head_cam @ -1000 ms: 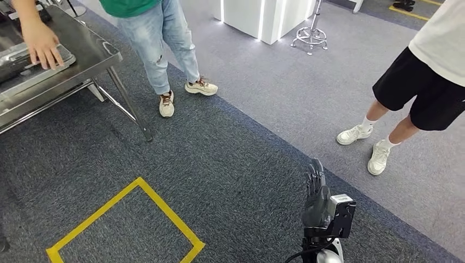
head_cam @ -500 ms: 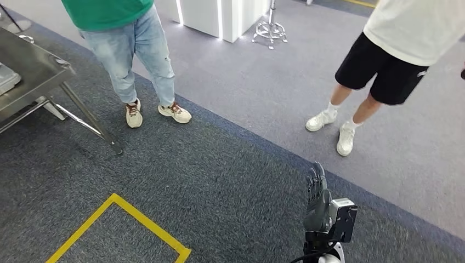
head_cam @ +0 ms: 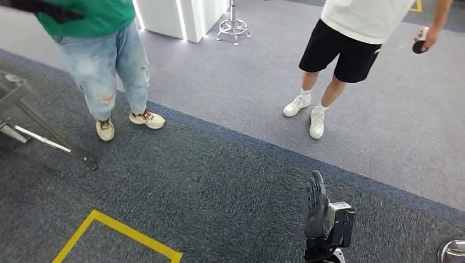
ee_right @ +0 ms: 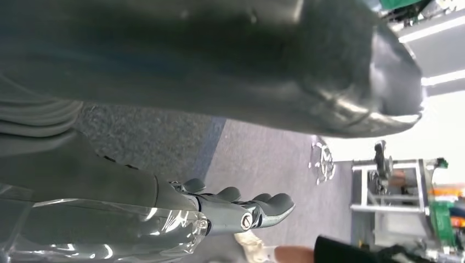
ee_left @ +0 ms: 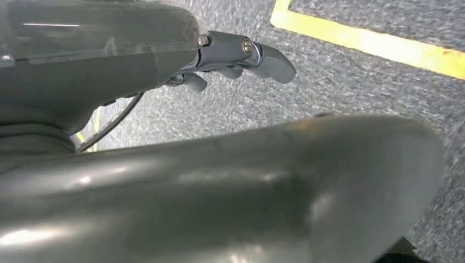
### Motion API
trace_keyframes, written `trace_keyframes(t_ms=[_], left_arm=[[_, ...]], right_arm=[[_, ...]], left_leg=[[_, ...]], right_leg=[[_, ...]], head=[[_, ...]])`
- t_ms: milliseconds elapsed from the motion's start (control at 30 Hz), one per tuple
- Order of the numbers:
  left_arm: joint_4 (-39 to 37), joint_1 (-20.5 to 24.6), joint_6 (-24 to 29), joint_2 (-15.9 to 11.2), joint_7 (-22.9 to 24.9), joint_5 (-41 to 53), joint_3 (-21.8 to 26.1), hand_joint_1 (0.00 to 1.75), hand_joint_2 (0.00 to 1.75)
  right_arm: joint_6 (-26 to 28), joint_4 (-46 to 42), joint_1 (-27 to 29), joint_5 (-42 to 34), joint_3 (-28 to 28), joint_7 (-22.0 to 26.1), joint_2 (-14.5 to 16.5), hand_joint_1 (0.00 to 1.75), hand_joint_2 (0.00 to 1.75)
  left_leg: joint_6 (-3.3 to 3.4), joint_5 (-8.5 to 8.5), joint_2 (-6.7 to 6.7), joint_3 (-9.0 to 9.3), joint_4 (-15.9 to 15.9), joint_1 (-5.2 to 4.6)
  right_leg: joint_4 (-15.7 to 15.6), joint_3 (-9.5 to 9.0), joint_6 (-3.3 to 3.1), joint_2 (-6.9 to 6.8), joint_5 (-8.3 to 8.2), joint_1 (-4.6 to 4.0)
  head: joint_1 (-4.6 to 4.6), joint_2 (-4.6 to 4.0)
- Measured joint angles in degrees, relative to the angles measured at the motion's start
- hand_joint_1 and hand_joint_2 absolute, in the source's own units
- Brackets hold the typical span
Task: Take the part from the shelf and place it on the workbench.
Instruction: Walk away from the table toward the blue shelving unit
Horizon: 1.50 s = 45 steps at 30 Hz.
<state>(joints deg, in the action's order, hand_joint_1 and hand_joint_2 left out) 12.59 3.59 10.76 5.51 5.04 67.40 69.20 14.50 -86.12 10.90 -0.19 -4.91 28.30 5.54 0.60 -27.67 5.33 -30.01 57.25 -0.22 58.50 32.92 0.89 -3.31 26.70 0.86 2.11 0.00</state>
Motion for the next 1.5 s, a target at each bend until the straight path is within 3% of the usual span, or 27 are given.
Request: trace_keyframes(t_ms=[67,133,200,233,267,300,333,367,433,500,567,633,733,800,833,867,967,1033,1100,1167,1233,1267,1300,1333,1400,1433,1500], left_arm=[[0.0,0.04,0.32,0.05,0.03,-0.03,0.0,0.0,0.0],[0.0,0.02,0.48,0.06,0.02,-0.03,0.0,0.0,0.0],[0.0,-0.14,0.54,0.06,-0.05,-0.14,0.0,0.0,0.0],[0.0,-0.25,0.61,0.07,-0.24,-0.29,0.01,0.0,0.0],[0.0,-0.35,0.69,0.08,-0.59,-0.54,0.03,0.0,0.0],[-0.01,-0.43,0.81,0.09,-1.14,-0.78,0.08,0.0,0.0],[-0.01,-0.47,0.94,0.11,-1.78,-0.98,0.16,0.0,0.0],[-0.01,-0.5,1.04,0.12,-2.41,-1.13,0.26,0.0,0.0],[0.0,-0.49,1.2,0.1,-3.33,-1.17,0.44,0.0,0.0],[0.0,-0.43,1.28,0.07,-3.75,-1.11,0.51,0.0,0.0],[0.0,-0.31,1.31,0.07,-3.94,-1.06,0.54,0.0,0.0],[0.0,-0.23,1.33,0.13,-4.07,-1.05,0.55,0.0,0.0],[0.0,-0.38,1.12,0.18,-4.11,-0.71,0.54,0.0,0.0],[0.0,-0.42,0.93,0.17,-3.88,0.13,0.42,0.0,0.0],[0.0,-0.36,0.97,0.18,-3.78,0.52,0.33,0.0,0.0],[0.0,-0.27,1.05,0.21,-3.72,0.75,0.25,0.0,0.0],[0.0,-0.14,1.44,0.23,-3.72,0.82,0.18,0.0,0.0],[0.0,0.03,1.69,0.16,-3.68,0.9,0.15,0.0,0.0],[0.0,0.33,1.59,0.05,-3.65,1.21,0.02,0.0,0.0],[0.0,0.35,1.19,-0.09,-3.65,1.57,-0.21,0.0,0.0],[0.0,0.04,0.91,-0.17,-3.65,1.83,-0.43,0.0,0.0],[0.0,-0.14,0.82,-0.19,-3.63,1.93,-0.52,0.0,0.0],[-0.01,-0.28,0.72,-0.19,-3.59,2.05,-0.6,0.0,0.0],[-0.01,-0.33,0.61,-0.19,-3.55,2.14,-0.67,0.0,0.0],[-0.01,-0.28,0.44,-0.19,-3.47,2.28,-0.79,0.0,0.0],[0.0,-0.23,0.4,-0.24,-3.48,2.32,-0.84,0.0,0.0],[0.0,-0.18,0.36,-0.36,-3.67,2.32,-0.87,0.0,0.0]], right_arm=[[0.03,0.64,0.02,0.23,0.69,-0.37,-0.04,0.0,0.0],[0.06,1.27,-0.08,0.37,1.44,-0.57,-0.11,0.0,0.0],[0.05,1.79,-0.33,0.5,1.81,-0.63,-0.15,0.0,0.0],[0.02,2.16,-0.44,0.58,2.0,-0.7,-0.16,0.0,0.0],[-0.02,2.67,-0.53,0.67,2.26,-0.84,-0.16,0.0,0.0],[-0.08,3.37,-0.66,0.76,2.68,-0.98,-0.16,0.0,0.0],[-0.14,4.3,-0.87,0.88,3.22,-1.13,-0.16,0.0,0.0],[-0.18,5.44,-1.25,1.01,3.82,-1.21,-0.16,0.0,0.0],[-0.24,8.2,-2.43,1.19,5.21,-1.03,-0.15,0.0,0.0],[-0.4,11.15,-3.62,1.12,6.63,-0.49,-0.13,0.0,0.0],[-0.57,13.41,-4.18,1.04,7.77,-0.09,-0.13,0.0,0.0],[-0.62,14.85,-4.46,1.03,8.58,0.09,-0.17,0.0,0.0],[-0.43,16.88,-5.5,1.05,9.37,-0.5,-0.16,0.0,0.0],[-0.26,20.18,-6.69,1.26,10.39,-1.02,-0.14,0.0,0.0],[-0.32,22.75,-7.55,1.42,11.27,-0.78,-0.14,0.0,0.0],[-0.4,25.69,-8.55,1.58,12.37,-0.24,-0.15,0.0,0.0],[-0.25,35.69,-12.28,2.11,15.87,1.68,-0.2,0.0,0.0],[0.3,42.62,-14.61,2.32,17.89,2.29,-0.35,0.0,0.0],[1.1,48.46,-15.92,2.31,19.73,2.19,-0.64,0.0,0.0],[2.02,53.12,-16.84,2.28,21.37,1.63,-0.94,0.0,0.0],[2.69,56.78,-17.56,2.32,22.57,1.03,-1.15,0.0,0.0],[2.97,58.34,-17.82,2.33,23.09,0.62,-1.25,0.0,0.0],[3.31,59.72,-17.98,2.31,23.63,0.03,-1.4,0.0,0.0],[3.72,61.05,-18.08,2.29,24.26,-0.72,-1.6,0.0,0.0],[4.4,63.29,-18.2,2.26,25.51,-2.24,-2.02,0.0,0.0],[4.69,64.23,-18.31,2.32,26.05,-3.01,-2.15,0.0,0.0],[5.29,65.71,-18.56,2.6,26.86,-4.63,-2.47,0.0,0.0]], left_leg=[[-0.7,-0.22,0.57,0.22,0.04,0.15],[-1.37,-1.8,-1.27,-0.34,1.9,0.47],[-1.71,-5.53,-3.96,-2.96,8.12,0.65],[-1.74,-7.37,-4.54,-4.81,12.21,0.67],[-1.72,-8.38,-4.77,-6.36,15.46,0.68],[-1.62,-8.24,-4.86,-7.14,16.88,0.68],[-1.46,-6.94,-4.97,-6.84,15.94,0.68],[-1.23,-4.82,-5.33,-5.55,12.85,0.68],[-0.69,-1.04,-7.5,-2.14,4.8,0.65],[-0.33,0.15,-9.02,-0.63,0.83,0.49],[0.15,0.45,-8.28,-0.56,0.3,0.41],[0.95,1.27,-7.0,-0.24,-0.74,0.6],[1.58,1.88,-4.71,-0.28,-1.59,0.52],[1.55,1.86,-3.15,-0.47,-1.55,0.39],[1.49,1.82,-2.45,-0.5,-1.48,0.39],[1.35,1.74,-1.82,-0.51,-1.34,0.42],[0.42,1.05,-0.24,-0.58,-0.36,0.25],[-0.32,0.65,0.64,-0.49,0.08,0.06],[-0.96,0.29,0.94,-0.3,0.31,0.29],[-1.53,-1.9,-1.2,-1.37,3.13,0.63],[-1.78,-5.87,-3.86,-4.52,10.37,0.79],[-1.77,-7.36,-4.41,-6.27,14.2,0.79],[-1.67,-7.85,-4.66,-7.43,16.62,0.79],[-1.45,-7.17,-4.81,-7.71,16.94,0.77],[-0.67,-3.17,-5.64,-5.4,11.23,0.61],[-0.18,-1.27,-6.93,-3.66,7.08,0.5],[0.37,0.6,-8.91,-1.39,1.56,0.24]], right_leg=[[-0.07,0.12,-0.75,1.16,-0.25,-0.1],[-0.3,0.17,-1.47,2.17,-0.62,0.05],[-0.35,0.34,-1.97,3.19,-0.91,0.04],[-0.32,0.45,-2.11,3.78,-0.99,-0.07],[-0.29,0.52,-2.18,4.43,-1.04,-0.19],[-0.24,0.55,-2.21,5.12,-1.06,-0.28],[-0.17,0.53,-2.21,5.81,-1.07,-0.34],[-0.1,0.48,-2.19,6.51,-1.08,-0.37],[0.06,0.53,-1.97,7.82,-1.17,-0.38],[0.09,0.84,-1.37,8.91,-1.4,-0.25],[-0.11,1.1,-0.5,9.92,-1.77,-0.11],[0.96,1.81,0.06,8.68,-0.93,-0.26],[9.83,6.04,0.48,4.62,4.54,-0.31],[14.91,8.19,0.85,3.84,6.32,0.0],[14.52,7.78,1.02,3.58,5.61,0.18],[11.99,6.23,1.16,3.16,4.05,0.34],[1.67,0.42,0.8,0.38,0.18,0.3],[0.03,-0.2,-0.09,0.06,0.1,-0.04],[-0.05,-0.09,-0.84,1.12,-0.07,-0.06],[-0.2,-0.03,-1.53,2.1,-0.35,0.06],[-0.19,0.19,-1.98,3.34,-0.57,0.02],[-0.17,0.27,-2.08,4.06,-0.63,-0.09],[-0.14,0.29,-2.14,4.81,-0.65,-0.22],[-0.1,0.27,-2.15,5.56,-0.66,-0.34],[-0.04,0.17,-2.13,7.04,-0.68,-0.48],[0.0,0.18,-2.07,7.72,-0.7,-0.51],[0.03,0.38,-1.69,8.96,-0.82,-0.37]], head=[[0.01,0.0],[0.01,0.0],[0.03,0.0],[0.03,0.0],[0.03,0.0],[0.03,0.0],[0.03,0.0],[0.03,0.0],[0.02,0.0],[0.01,0.0],[-0.01,0.0],[-0.12,0.0],[-0.36,0.0],[-0.37,0.0],[-0.38,0.0],[-0.38,0.0],[-0.36,0.0],[-0.31,0.0],[-0.3,0.0],[-0.28,0.0],[-0.26,0.0],[-0.27,0.0],[-0.26,0.0],[-0.26,0.0],[-0.26,0.0],[-0.28,0.0],[-0.3,0.0]])
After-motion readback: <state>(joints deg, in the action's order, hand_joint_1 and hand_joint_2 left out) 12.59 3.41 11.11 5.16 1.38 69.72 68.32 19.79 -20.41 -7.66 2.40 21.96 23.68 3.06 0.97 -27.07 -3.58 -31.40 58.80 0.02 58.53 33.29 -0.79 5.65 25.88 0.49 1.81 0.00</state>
